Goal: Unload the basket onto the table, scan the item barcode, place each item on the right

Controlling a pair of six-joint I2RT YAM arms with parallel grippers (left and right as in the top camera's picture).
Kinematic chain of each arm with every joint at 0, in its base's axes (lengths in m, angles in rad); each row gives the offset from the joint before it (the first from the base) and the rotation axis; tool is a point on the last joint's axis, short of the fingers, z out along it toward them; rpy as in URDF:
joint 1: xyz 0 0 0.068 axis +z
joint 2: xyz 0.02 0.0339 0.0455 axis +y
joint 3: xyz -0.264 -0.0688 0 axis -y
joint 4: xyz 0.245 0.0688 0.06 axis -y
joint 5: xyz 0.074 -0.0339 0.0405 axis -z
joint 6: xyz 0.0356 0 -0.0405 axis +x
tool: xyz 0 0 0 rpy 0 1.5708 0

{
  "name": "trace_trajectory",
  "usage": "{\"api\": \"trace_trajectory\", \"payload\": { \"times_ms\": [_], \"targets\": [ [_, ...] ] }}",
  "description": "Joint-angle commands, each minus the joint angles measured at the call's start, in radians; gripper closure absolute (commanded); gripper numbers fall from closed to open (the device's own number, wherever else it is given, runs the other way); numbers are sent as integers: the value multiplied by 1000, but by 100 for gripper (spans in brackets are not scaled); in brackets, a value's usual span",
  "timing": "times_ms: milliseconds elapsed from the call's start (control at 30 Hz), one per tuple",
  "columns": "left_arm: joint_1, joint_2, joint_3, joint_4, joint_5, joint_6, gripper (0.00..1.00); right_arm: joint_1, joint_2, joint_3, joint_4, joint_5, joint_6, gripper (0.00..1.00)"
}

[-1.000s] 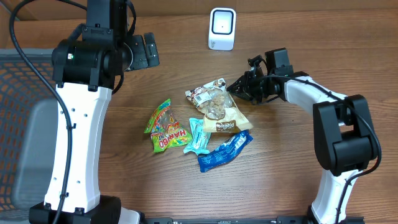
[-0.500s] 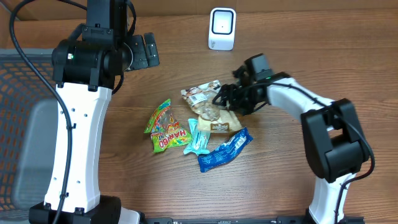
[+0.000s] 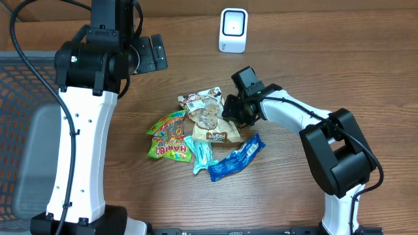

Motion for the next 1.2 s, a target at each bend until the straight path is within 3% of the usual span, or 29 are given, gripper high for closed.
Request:
{"api": "trace_trajectory", "payload": {
  "times_ms": [0, 267, 300, 333, 367, 400, 533, 633, 733, 1000, 1167],
  "targets": [
    [4, 6, 6, 1, -10, 5, 0, -19, -3, 10, 0, 24, 4, 96],
    [4, 6, 6, 1, -10, 5, 0, -64, -125, 51, -18, 13, -252, 96],
    [4, 6, 6, 1, -10, 5, 0, -64, -132, 55, -18, 2, -289, 90],
    [4, 6, 6, 1, -10, 5, 0, -64, -134, 55, -16, -13, -319, 58],
    [4, 6, 6, 1, -10, 5, 0, -64, -134, 55, -17, -25, -333, 48],
    [4, 6, 6, 1, -10, 5, 1, -60, -129, 52, -19, -44, -358, 30],
    [4, 6, 6, 1, -10, 5, 0, 6, -128, 52, -24, -45, -436, 11],
    [4, 6, 6, 1, -10, 5, 0, 107, -124, 52, -26, 145, -436, 0],
    [4, 6, 6, 1, -10, 5, 0, 165, -110, 52, -32, 242, -435, 0],
    [4, 6, 6, 1, -10, 5, 0, 185, -41, 52, -90, 311, -204, 6],
    [4, 6, 6, 1, -10, 5, 0, 158, -6, 51, -65, 317, -183, 18]
  ]
}}
